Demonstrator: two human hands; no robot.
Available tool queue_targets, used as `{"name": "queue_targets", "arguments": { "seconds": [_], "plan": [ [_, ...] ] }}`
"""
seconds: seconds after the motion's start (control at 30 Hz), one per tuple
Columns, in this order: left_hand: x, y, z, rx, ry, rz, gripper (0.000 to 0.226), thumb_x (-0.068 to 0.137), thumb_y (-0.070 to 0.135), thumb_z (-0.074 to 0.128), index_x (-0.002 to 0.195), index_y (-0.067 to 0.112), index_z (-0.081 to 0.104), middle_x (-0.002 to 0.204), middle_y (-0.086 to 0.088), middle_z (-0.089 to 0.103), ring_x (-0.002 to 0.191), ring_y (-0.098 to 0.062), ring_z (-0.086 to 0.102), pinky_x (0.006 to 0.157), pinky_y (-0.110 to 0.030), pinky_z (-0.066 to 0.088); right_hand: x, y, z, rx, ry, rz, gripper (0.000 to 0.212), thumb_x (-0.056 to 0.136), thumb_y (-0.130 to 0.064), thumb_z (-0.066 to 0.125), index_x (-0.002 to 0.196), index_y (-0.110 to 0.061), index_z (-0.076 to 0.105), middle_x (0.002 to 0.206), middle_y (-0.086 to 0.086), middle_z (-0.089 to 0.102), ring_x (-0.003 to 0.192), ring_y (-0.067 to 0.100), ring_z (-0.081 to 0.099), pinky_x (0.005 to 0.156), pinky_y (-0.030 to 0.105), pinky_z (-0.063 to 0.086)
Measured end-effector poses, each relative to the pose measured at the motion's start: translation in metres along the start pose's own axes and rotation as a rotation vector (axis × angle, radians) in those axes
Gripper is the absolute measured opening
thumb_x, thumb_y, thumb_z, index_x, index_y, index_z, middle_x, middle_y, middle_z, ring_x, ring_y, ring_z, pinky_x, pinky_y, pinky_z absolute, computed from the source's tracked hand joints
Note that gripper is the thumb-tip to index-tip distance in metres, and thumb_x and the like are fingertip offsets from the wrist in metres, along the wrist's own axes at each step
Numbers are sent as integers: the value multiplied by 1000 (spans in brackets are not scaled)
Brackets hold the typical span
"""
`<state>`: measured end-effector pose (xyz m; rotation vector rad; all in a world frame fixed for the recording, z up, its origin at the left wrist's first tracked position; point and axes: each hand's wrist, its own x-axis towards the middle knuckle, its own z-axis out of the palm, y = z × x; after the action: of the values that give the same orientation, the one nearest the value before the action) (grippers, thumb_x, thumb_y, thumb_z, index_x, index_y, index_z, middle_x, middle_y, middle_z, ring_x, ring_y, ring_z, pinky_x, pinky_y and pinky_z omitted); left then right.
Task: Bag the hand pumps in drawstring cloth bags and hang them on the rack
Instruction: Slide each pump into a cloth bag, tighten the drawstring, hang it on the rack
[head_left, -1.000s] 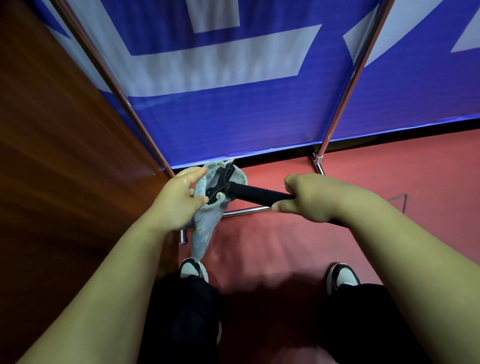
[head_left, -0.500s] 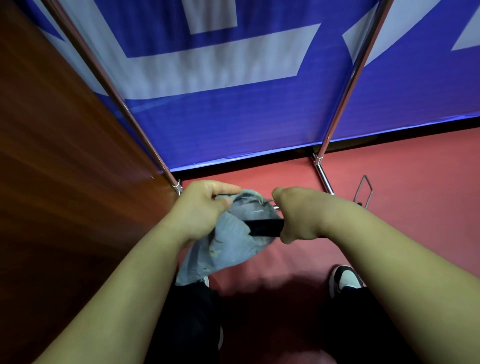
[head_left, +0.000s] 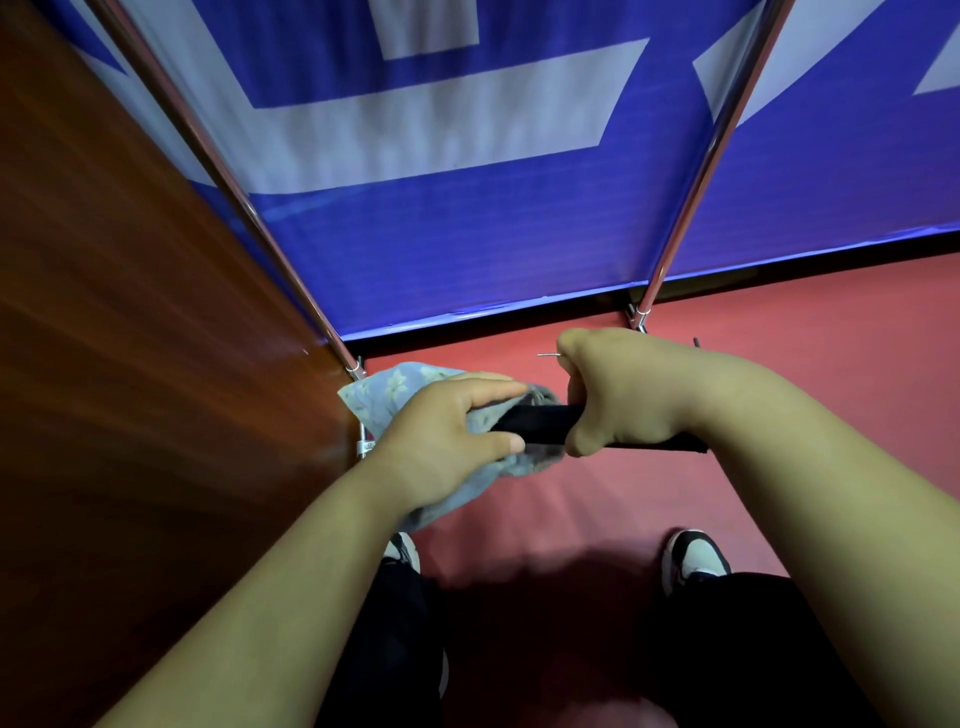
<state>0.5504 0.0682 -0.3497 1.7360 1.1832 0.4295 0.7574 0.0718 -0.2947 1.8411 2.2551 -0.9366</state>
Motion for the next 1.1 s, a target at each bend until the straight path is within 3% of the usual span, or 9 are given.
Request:
{"name": "queue_targets", "arguments": {
  "seconds": [0.13, 0.33, 0.47, 0.57, 0.67, 0.73, 0.8, 0.97, 1.1],
  "plan": [
    [0, 5, 1, 171, -68, 13, 58, 82, 8, 80, 103, 60, 64, 97, 53, 61, 105, 24, 56, 92, -1, 39, -5, -5, -2, -12, -15, -35, 50, 58, -26, 84, 82, -18, 41, 87, 5, 65, 76, 28, 62, 68, 49, 55],
    [0, 7, -2, 295, -57, 12, 43, 78, 36, 77, 118, 51, 66, 105, 26, 74, 105, 1, 66, 97, -37, 53, -13, -14, -9, -29, 40, -109, 47, 65, -28, 84, 87, -18, 43, 89, 0, 65, 75, 25, 59, 62, 41, 50],
    [2, -2, -12, 177, 19, 19, 38, 81, 24, 82, 107, 49, 72, 104, 27, 74, 104, 7, 67, 96, -21, 49, -22, -25, -19, -138, 369, -258, 31, 77, -25, 71, 93, -15, 46, 85, -3, 58, 76, 26, 54, 64, 41, 46],
    [4, -7, -23, 11, 127, 24, 41, 82, 8, 82, 104, 42, 75, 100, 17, 77, 96, 3, 69, 90, -17, 50, -23, -22, -25, -195, 653, -312, 24, 78, -20, 67, 85, -12, 45, 96, 8, 65, 101, 36, 56, 89, 50, 48],
    [6, -6, -32, -85, 191, 35, 43, 83, 0, 79, 102, 39, 76, 106, 6, 78, 93, 2, 67, 89, -16, 51, -14, -11, -18, -86, 756, -241, 23, 87, -15, 69, 104, -16, 53, 126, -2, 64, 139, 39, 39, 113, 60, 29],
    [6, -6, -32, -106, 193, 28, 46, 82, 0, 79, 102, 42, 74, 108, 8, 77, 98, 1, 69, 92, -16, 51, -8, -8, -12, 119, 724, -267, 33, 92, -10, 64, 118, -23, 47, 125, -3, 61, 143, 35, 35, 117, 45, 30],
    [6, -8, -30, -106, 186, 3, 43, 82, 2, 80, 103, 40, 75, 107, 9, 78, 104, -7, 71, 94, -19, 52, -4, -6, -9, 237, 728, -292, 38, 94, -4, 58, 110, -31, 38, 126, 6, 63, 142, 29, 39, 113, 26, 31],
    [8, -9, -25, -119, 183, 0, 42, 80, 2, 82, 104, 35, 75, 105, 12, 78, 103, -5, 71, 92, -19, 52, -6, -6, -13, 329, 844, -255, 46, 89, -1, 64, 93, -40, 40, 120, 14, 64, 118, 21, 59, 93, 15, 43],
    [9, -7, -18, -138, 173, 2, 47, 78, 2, 84, 118, 24, 72, 109, 13, 77, 107, -2, 70, 99, -24, 50, -9, -15, -14, 452, 886, -274, 54, 87, -6, 70, 82, -42, 30, 127, 2, 66, 119, 2, 60, 84, 20, 49]
  ]
}}
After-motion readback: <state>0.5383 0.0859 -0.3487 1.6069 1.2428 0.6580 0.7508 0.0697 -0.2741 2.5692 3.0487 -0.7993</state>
